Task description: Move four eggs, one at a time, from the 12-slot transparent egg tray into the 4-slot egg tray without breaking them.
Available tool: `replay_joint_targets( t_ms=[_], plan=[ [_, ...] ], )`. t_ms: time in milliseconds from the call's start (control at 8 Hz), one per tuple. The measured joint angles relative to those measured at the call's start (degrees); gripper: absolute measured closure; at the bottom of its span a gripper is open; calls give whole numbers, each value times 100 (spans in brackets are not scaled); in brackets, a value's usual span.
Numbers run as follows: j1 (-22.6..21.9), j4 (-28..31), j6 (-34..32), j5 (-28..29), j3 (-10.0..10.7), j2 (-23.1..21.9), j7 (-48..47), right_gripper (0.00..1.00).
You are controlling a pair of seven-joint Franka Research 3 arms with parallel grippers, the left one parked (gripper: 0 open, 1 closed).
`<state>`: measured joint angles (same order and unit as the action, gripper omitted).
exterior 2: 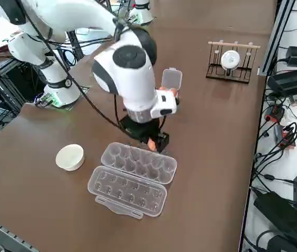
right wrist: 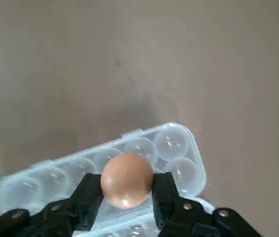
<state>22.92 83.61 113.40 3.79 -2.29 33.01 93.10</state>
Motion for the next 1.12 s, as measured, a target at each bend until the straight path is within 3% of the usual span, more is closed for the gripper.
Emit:
replay_joint_targets(
  t_ms=[375,750,1125],
  plan=[
    [-616,380,-295,44,-40,-445,-1795,42],
    [-1551,1040,-254,69,-72,-1030,-4096,42],
    [-2257,1686,463,89,-78,-1215,-5720,42]
  ],
)
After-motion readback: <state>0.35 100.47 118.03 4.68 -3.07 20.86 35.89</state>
